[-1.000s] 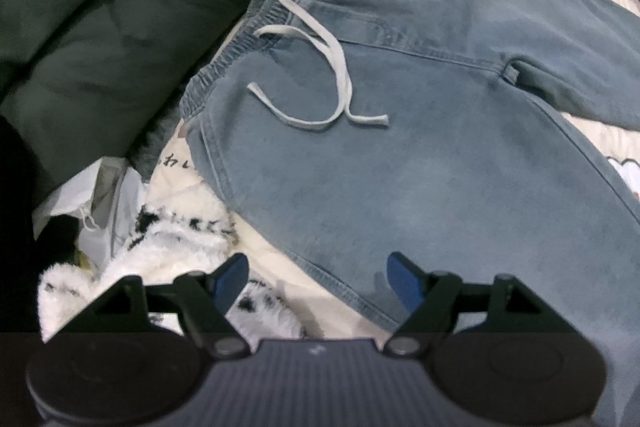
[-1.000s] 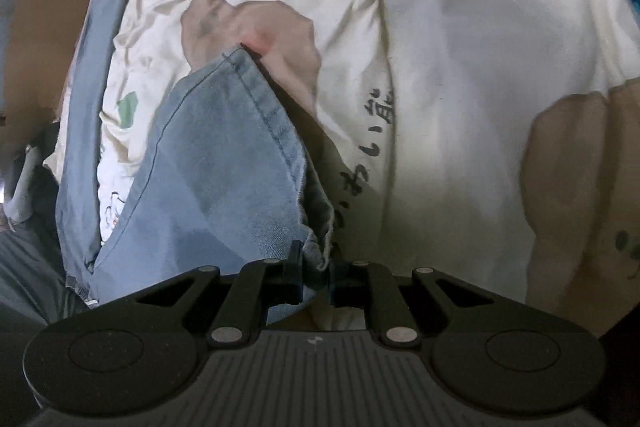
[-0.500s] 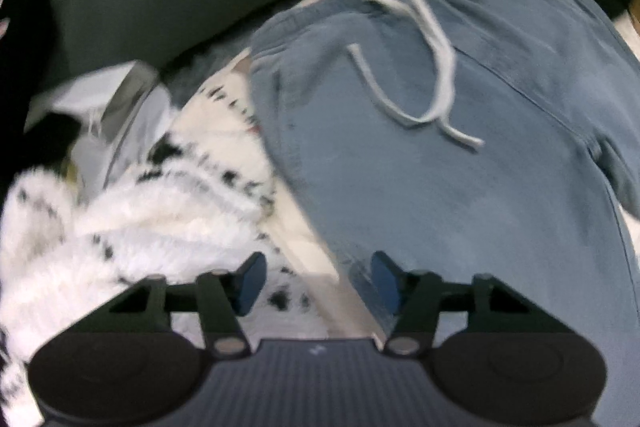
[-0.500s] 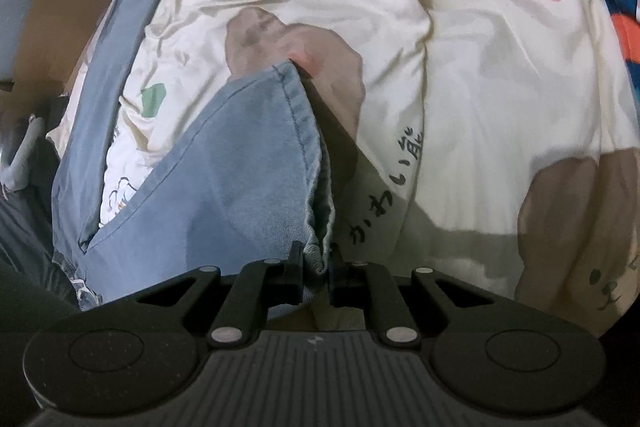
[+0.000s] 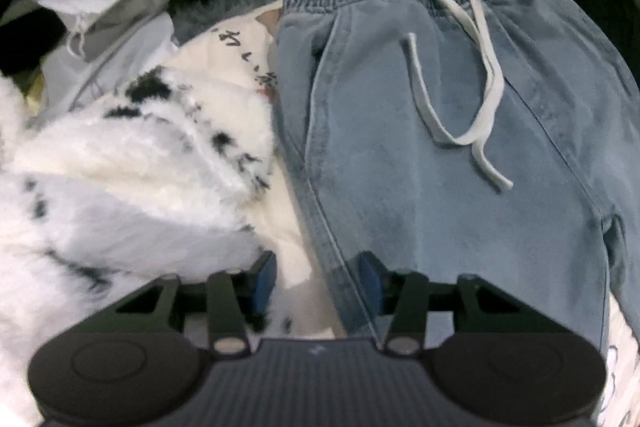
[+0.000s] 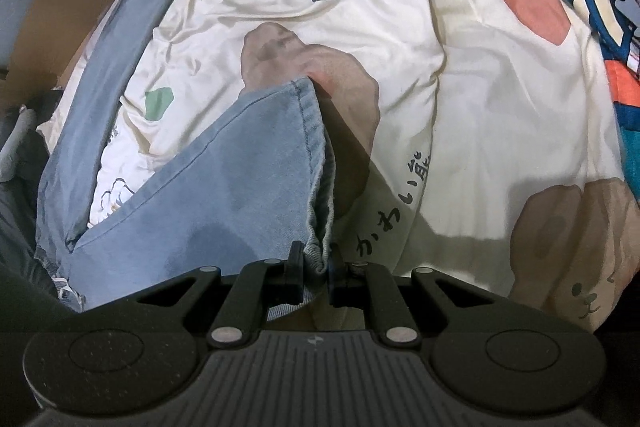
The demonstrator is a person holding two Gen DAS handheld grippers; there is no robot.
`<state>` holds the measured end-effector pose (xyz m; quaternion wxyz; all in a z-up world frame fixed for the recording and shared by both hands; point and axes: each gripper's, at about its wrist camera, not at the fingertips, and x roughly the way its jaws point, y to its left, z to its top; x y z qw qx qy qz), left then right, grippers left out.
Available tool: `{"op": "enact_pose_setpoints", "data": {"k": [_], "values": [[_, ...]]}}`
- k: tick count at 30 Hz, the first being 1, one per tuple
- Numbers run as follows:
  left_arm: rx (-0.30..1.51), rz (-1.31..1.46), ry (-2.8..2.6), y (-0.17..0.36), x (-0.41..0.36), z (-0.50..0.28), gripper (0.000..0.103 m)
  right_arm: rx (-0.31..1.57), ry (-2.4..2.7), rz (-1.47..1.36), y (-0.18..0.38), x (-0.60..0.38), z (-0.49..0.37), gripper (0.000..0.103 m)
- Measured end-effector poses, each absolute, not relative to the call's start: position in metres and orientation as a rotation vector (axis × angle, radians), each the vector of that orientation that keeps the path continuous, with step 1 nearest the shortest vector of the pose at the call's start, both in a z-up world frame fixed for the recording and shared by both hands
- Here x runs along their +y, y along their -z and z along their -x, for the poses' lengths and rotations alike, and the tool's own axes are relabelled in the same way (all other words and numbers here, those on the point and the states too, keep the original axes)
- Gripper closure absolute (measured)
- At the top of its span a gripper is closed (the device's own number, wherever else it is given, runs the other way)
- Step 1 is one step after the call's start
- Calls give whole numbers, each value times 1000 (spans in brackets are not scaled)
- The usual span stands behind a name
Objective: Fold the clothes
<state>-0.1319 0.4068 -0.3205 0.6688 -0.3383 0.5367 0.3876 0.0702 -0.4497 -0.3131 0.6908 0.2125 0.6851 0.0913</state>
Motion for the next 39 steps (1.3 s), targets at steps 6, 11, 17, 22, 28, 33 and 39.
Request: {"op": "enact_pose_setpoints", "data": {"k": [6,11,17,22,28,33,39], "values": [[1187,818,-876,335,413,127,46,1531,-177,-467,313,-448,-65,93],[1198,842,-861,341,415,123,71,1533,-152,-471,314,-445,-64,93],[1202,822,-890,320,416,124,86,1540,-160,-466,312,-447,-63,93],[1220,773,-875,305,416,123,86,1573,-151,-443,321,-450,-56,93],[1294,704,-872,331,417,118,86,1613,-131,-393,346,-448,-43,93],[1350,646,-886,340,415,109,81,1667,-68,-420,376,-450,-36,92],[1333,609,-900,315,422,108,69,1624,-113,-364,368,-447,-44,69]]}}
